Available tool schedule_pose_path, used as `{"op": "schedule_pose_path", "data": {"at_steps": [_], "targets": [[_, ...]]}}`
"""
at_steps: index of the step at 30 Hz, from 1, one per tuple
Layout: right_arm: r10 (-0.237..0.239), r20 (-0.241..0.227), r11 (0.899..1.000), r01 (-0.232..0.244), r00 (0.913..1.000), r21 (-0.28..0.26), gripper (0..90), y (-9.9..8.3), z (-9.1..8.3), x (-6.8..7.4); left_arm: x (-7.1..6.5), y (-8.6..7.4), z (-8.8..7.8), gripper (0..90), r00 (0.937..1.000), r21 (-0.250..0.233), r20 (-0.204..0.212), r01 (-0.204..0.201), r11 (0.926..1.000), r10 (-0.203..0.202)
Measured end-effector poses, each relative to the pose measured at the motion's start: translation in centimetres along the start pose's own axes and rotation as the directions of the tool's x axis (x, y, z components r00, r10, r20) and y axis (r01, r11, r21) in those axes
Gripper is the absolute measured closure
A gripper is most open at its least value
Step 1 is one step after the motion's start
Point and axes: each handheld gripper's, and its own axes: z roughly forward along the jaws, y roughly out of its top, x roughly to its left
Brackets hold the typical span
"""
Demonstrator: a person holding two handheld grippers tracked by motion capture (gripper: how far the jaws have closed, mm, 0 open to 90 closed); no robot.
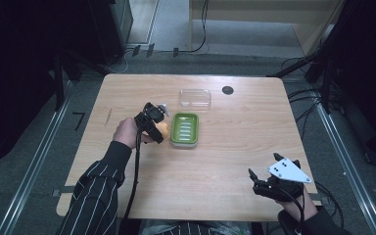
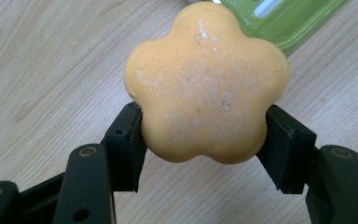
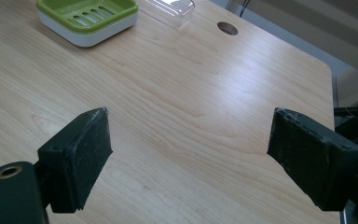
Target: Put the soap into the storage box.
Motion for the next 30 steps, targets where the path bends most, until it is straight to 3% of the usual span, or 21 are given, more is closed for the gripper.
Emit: {"op": "schedule_pose_path", "data": {"at_steps": [15, 30], "targets": [[-0.004, -0.006, 1.000, 0.004, 1.0000, 0.001, 13.7, 0.1, 0.1, 0.1, 0.3, 1.1, -0.5, 39.3, 0.9996, -0.020, -0.011, -0.025, 0.9995, 0.024], [-0.011, -0.012, 1.000, 0.011, 0.9999, 0.002, 13.7, 0.1, 0.2, 0.1, 0.2, 3.3, -1.1, 39.4, 0.9975, -0.050, 0.013, -0.069, 0.9964, 0.070]]}}
